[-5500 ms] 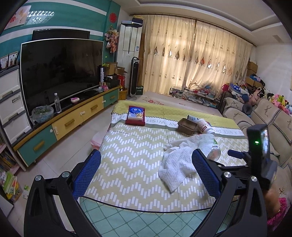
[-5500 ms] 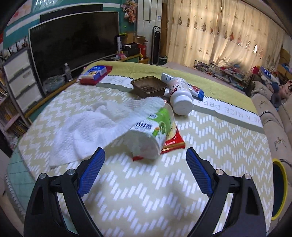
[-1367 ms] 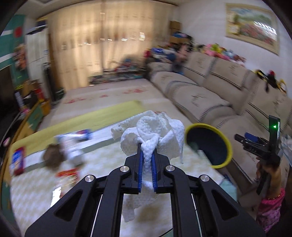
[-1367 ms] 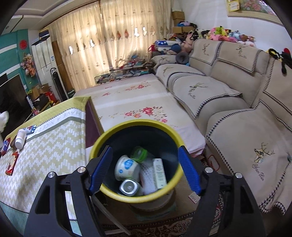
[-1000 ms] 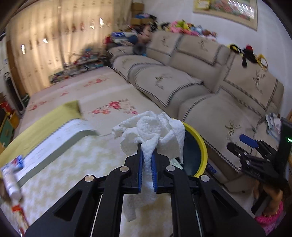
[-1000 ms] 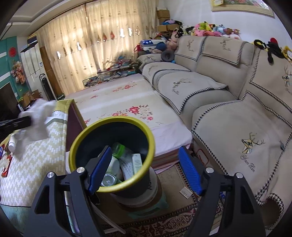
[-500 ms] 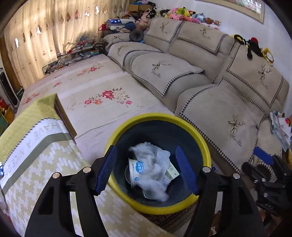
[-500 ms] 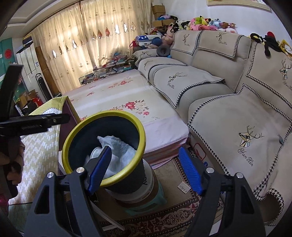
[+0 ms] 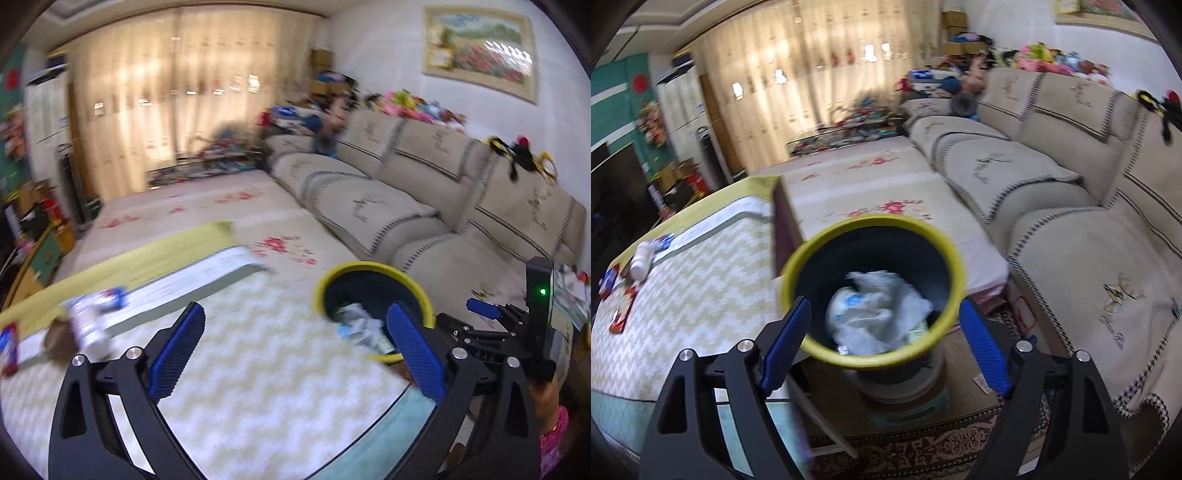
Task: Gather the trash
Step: 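Move both grippers back toward the table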
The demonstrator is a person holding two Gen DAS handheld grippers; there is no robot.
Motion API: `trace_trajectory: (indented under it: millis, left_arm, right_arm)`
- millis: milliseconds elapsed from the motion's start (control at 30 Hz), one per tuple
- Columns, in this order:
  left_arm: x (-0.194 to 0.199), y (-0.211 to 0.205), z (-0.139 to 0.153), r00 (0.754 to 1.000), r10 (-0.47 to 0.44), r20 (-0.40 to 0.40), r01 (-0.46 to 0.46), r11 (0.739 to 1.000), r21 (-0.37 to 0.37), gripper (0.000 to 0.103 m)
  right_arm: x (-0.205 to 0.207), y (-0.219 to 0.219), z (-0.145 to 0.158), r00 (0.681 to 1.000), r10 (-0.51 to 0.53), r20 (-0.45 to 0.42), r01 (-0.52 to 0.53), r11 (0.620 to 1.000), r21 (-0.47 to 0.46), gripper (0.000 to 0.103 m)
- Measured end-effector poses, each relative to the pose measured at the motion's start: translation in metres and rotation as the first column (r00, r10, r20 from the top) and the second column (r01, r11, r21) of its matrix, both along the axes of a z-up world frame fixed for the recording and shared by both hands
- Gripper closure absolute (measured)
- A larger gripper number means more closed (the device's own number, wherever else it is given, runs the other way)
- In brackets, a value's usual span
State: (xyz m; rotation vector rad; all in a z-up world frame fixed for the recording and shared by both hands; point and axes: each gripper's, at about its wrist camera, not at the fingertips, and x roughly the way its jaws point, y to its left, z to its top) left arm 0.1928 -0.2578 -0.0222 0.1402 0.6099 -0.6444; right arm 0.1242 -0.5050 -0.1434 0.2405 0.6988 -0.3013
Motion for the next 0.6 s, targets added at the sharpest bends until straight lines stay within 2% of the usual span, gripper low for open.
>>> trace_trajectory:
  millis: [100,267,367,533,600]
  left_arm:
    - [-0.006,0.064,0.004,0.995,0.104,0.0,-0.104,0.994,-0.016,0.005]
    - [-0.021,0.168,0.006,0.952,0.306,0.033,-0.305,0.952,-0.018,0.005]
    - [-0.032,0.231,0.003,0.906,0.422,0.04,-0.422,0.906,-0.025,0.005]
    - [-0.045,0.306,-0.005,0.837,0.545,0.041,-0.544,0.838,-0.035,0.005]
    - [-0.049,0.329,-0.01,0.817,0.575,0.031,-0.574,0.818,-0.046,0.005]
  right_arm:
    - [0.016,0.033,0.004,0.998,0.067,0.002,-0.067,0.998,0.001,0.025]
    - [0.048,0.102,0.012,0.98,0.198,0.006,-0.198,0.98,-0.001,0.025]
    - [0.069,0.147,0.018,0.96,0.28,0.004,-0.279,0.96,-0.015,0.024]
    - [0.099,0.222,0.026,0.916,0.401,-0.005,-0.401,0.916,-0.02,0.024]
    - [0.111,0.255,0.028,0.894,0.448,-0.01,-0.448,0.894,-0.014,0.024]
